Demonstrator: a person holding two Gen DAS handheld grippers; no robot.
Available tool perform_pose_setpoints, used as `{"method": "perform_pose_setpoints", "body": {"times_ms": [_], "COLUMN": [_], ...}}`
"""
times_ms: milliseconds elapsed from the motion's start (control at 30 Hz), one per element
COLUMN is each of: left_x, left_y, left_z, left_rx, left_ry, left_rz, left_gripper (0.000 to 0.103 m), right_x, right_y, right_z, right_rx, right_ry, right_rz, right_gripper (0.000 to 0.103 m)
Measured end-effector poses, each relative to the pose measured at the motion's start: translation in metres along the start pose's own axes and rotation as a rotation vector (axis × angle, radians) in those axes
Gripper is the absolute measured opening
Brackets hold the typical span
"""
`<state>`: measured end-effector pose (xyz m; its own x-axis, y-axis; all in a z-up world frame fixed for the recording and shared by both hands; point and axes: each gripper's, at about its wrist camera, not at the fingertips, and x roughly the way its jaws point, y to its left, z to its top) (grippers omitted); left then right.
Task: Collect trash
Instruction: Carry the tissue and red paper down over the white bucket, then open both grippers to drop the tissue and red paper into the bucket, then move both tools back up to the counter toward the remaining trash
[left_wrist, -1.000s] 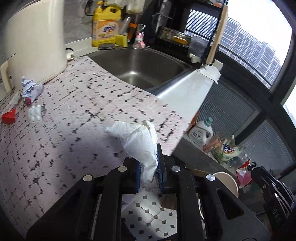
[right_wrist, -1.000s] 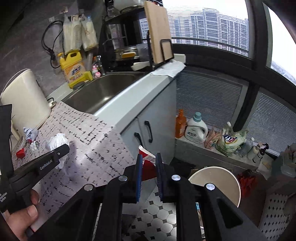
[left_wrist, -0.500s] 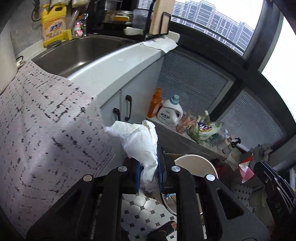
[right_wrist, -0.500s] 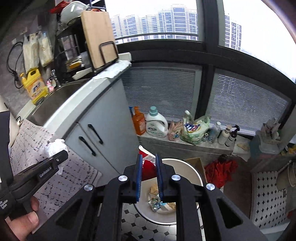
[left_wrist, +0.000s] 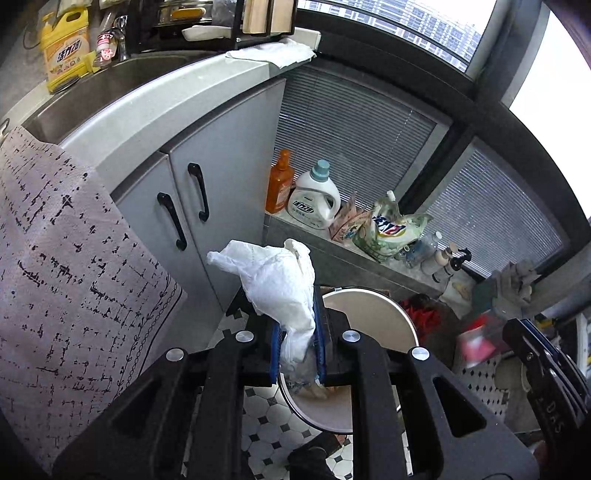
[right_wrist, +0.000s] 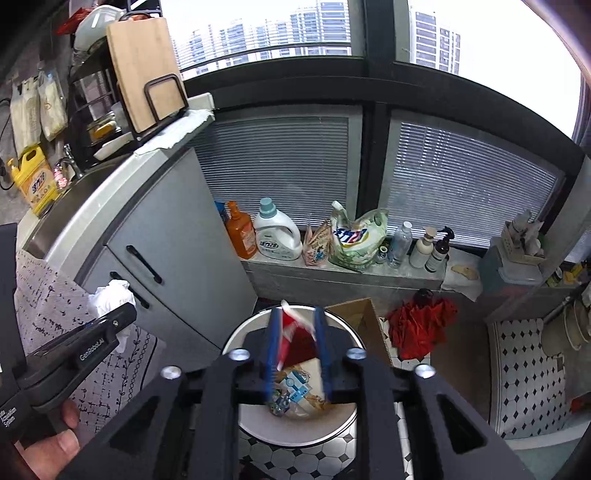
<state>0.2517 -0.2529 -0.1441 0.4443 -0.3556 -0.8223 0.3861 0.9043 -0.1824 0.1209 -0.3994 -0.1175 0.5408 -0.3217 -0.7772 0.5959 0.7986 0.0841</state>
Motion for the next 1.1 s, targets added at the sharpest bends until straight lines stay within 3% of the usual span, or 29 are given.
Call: {"method": "perform_pose_setpoints", "body": {"times_ms": [67,467,800,867,933,1033,1100], "left_x": [0.004,0.021,0.036,0.039,0.038,0.035,0.034], "left_y": [-0.004,-0.030,-0.061,-0.066,-0.068,-0.070,-0.068], "left_z": [0.000,-0.011,-0.033,-0.036,-0.038,-0.040,-0.040], "left_rx": [0.010,0.055,0.109,0.107,0.093,0.093,0.087], "left_ry": [0.008,0.057,0.115,0.135,0.136,0.121,0.120], "left_rz": [0.003,-0.013,-0.098,-0.142,-0.184,-0.201,-0.202], "left_gripper": [0.015,0.015,0.015,0.023,0.052,0.062,0.063], "right_x": [0.003,0.012,0.005,0.003,0.002,-0.001,-0.003], "right_y": [-0.002,-0.027,-0.058,-0.063,-0.067,-0.070,-0.070], "right_z": [0.000,-0.011,-0.032,-0.035,-0.037,-0.038,-0.038], "right_rx": [0.016,0.067,0.120,0.128,0.131,0.133,0.131], "right_ry": [0.001,0.052,0.073,0.072,0.072,0.067,0.062], "right_rz": [0.001,-0.019,-0.070,-0.081,-0.087,-0.088,-0.083], "right_gripper": [0.041,0.041,0.040,0.040,0.040,0.040,0.040]}}
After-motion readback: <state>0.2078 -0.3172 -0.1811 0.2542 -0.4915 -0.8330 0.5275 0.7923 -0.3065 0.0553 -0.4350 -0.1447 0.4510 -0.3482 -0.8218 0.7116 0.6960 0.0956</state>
